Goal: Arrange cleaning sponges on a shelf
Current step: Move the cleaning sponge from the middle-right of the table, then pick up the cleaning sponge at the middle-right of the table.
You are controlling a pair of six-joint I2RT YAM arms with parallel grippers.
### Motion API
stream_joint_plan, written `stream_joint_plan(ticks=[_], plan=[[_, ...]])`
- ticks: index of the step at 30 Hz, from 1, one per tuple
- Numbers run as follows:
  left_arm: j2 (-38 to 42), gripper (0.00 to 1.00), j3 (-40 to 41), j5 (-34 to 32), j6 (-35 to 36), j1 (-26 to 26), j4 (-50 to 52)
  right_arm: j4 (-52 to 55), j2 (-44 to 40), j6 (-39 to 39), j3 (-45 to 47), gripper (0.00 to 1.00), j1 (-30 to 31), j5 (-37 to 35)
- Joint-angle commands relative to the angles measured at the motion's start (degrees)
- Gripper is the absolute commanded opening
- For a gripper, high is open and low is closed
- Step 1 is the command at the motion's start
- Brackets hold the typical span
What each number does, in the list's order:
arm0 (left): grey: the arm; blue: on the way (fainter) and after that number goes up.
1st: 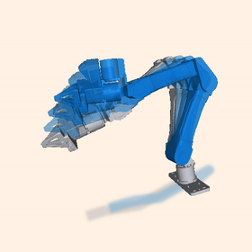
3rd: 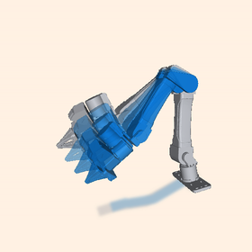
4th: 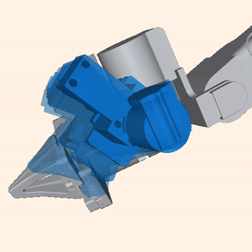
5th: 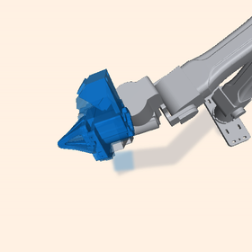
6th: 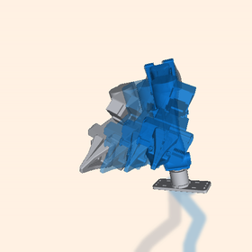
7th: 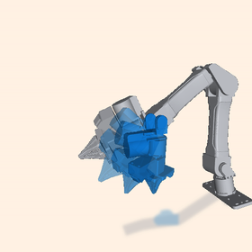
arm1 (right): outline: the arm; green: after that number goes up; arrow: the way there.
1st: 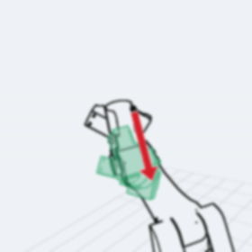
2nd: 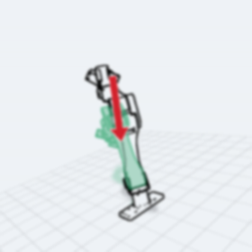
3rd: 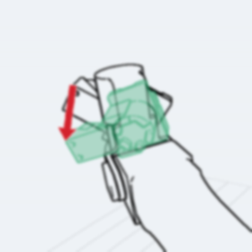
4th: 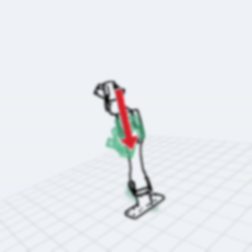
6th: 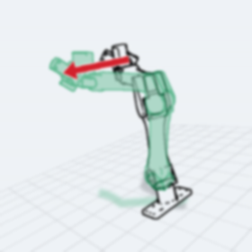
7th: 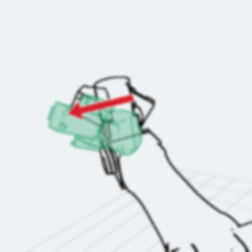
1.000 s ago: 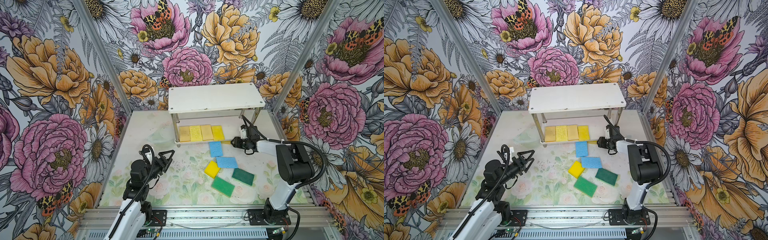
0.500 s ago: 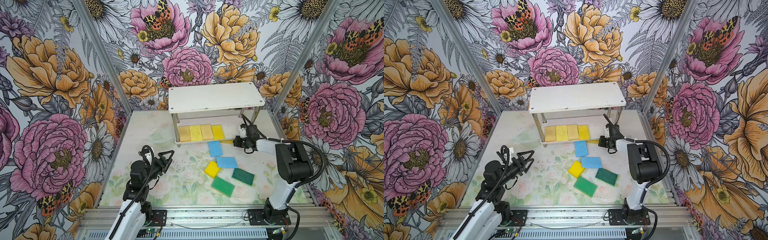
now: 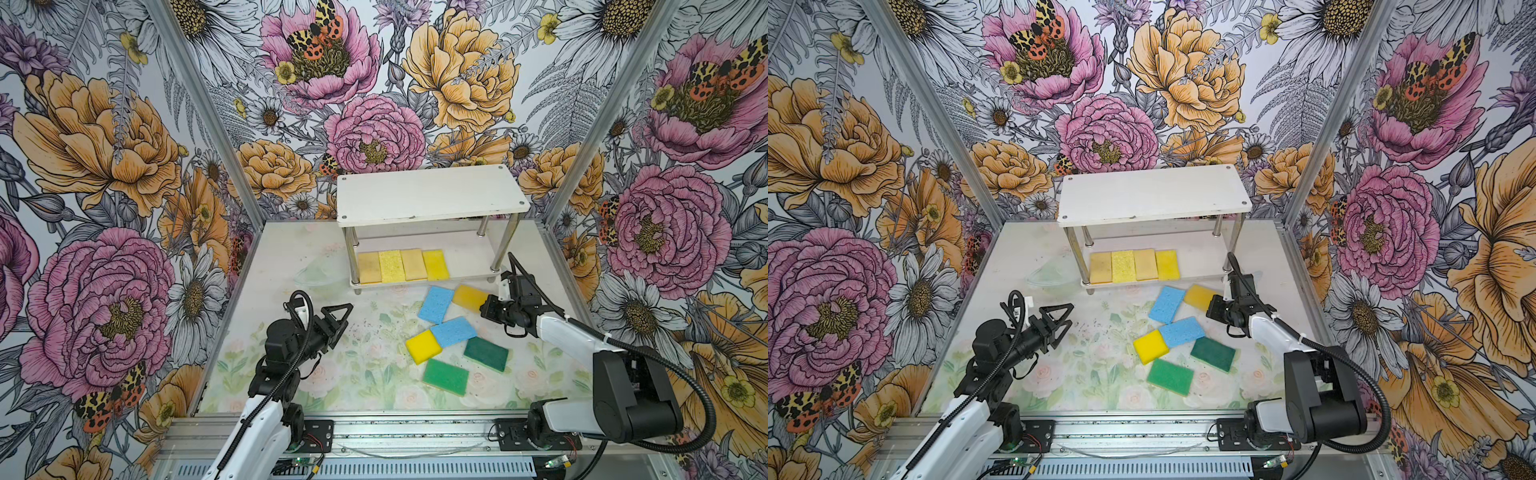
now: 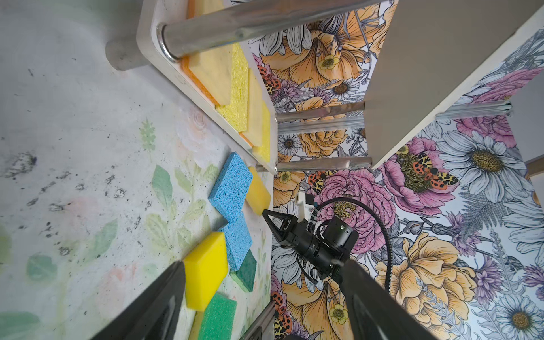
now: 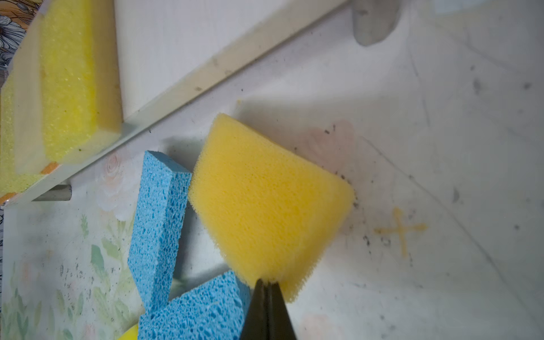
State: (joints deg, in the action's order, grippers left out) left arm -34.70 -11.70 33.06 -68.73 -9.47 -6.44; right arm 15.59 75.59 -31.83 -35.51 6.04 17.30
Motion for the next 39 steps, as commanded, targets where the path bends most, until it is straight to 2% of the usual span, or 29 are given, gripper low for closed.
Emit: stream_joint_plan(ticks=[1, 5, 8, 13, 16, 23, 26, 29, 35, 39], plan=[[-0.62, 0.85, -0.79, -1.39, 1.43, -1.37, -2.4, 7.44, -3.4, -4.26, 1.44, 0.23, 0.44, 1.99], [-1.69, 0.85, -0.59, -1.85, 1.05, -2.36, -4.0, 11.33, -5.76, -4.74, -0.33, 0.4, 0.26, -0.89], [-1.85, 0.85, -0.77, -1.92, 0.94, -2.76, -4.37, 11.21, -1.78, -4.61, -2.99, 0.47, -0.42, -2.28], [-0.41, 0.85, -0.2, -1.86, 0.31, -2.76, -3.99, 11.04, 6.58, -3.75, -7.92, 0.49, -0.55, -4.53], [1.11, 0.85, 0.14, -2.12, 0.45, -2.59, -2.36, 10.78, 8.45, -3.75, -9.44, 0.49, -0.93, -6.96], [2.28, 0.85, 0.71, -1.79, 0.34, -1.69, -1.34, 10.0, 12.35, -3.73, -9.96, 0.47, -2.17, -7.68], [2.14, 0.85, 0.78, -1.62, 0.3, -1.49, -1.32, 8.77, 13.71, -4.05, -9.91, 0.44, -2.68, -7.21], [1.96, 0.85, 0.53, -1.46, 0.34, -1.42, -1.41, 7.72, 14.66, -4.66, -10.19, 0.35, -3.25, -6.97], [2.0, 0.85, 0.17, -1.34, 0.34, -1.37, -1.22, 6.86, 10.51, -6.05, -9.34, 0.01, -5.85, -10.16], [1.45, 0.85, -0.1, -1.24, 0.66, -1.42, -1.32, 6.9, 4.89, -5.81, -8.19, 0.0, -8.61, -12.25]])
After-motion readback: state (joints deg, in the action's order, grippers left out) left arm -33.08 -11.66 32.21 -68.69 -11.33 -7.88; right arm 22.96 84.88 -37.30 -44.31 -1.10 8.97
